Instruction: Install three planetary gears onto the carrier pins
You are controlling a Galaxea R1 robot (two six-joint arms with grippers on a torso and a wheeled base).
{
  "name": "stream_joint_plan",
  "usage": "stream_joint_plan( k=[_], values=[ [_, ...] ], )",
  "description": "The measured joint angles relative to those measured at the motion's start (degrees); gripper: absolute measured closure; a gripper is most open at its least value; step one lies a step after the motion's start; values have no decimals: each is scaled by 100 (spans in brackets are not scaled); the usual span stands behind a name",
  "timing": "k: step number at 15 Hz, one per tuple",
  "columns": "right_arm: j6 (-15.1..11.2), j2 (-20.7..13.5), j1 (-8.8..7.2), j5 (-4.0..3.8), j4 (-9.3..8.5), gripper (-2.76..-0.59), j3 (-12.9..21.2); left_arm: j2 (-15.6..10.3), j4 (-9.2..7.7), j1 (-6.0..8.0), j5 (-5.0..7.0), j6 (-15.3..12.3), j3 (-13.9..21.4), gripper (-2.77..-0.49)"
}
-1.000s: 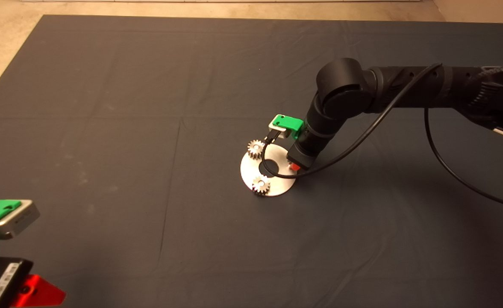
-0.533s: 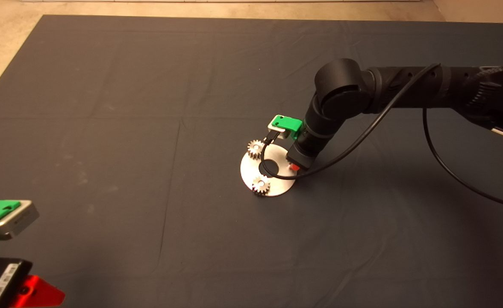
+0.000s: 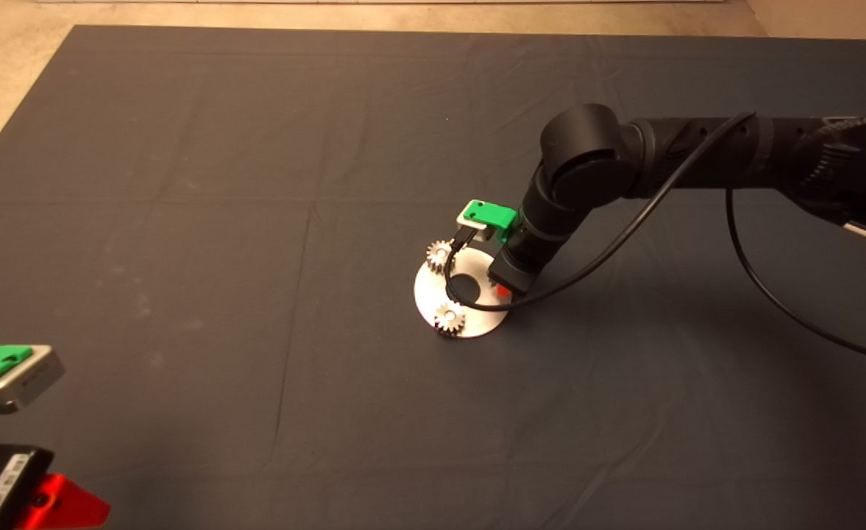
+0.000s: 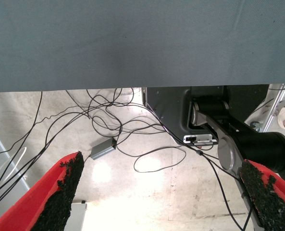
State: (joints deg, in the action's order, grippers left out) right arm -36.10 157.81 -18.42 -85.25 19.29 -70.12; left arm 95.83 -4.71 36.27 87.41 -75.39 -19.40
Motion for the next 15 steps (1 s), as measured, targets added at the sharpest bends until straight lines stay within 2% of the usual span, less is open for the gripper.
stream_joint_plan(
  k=[10, 14, 15],
  values=[
    [2, 0, 14, 3, -2, -108, -2, 0, -1, 0, -1, 0, 0, -233],
    [2, 0, 12, 11, -5, -118, 0, 0, 0, 0, -1, 0, 0, -233],
    [0, -1, 14, 28, -5, -127, 0, 0, -1, 0, -1, 1, 0, -233]
  ],
)
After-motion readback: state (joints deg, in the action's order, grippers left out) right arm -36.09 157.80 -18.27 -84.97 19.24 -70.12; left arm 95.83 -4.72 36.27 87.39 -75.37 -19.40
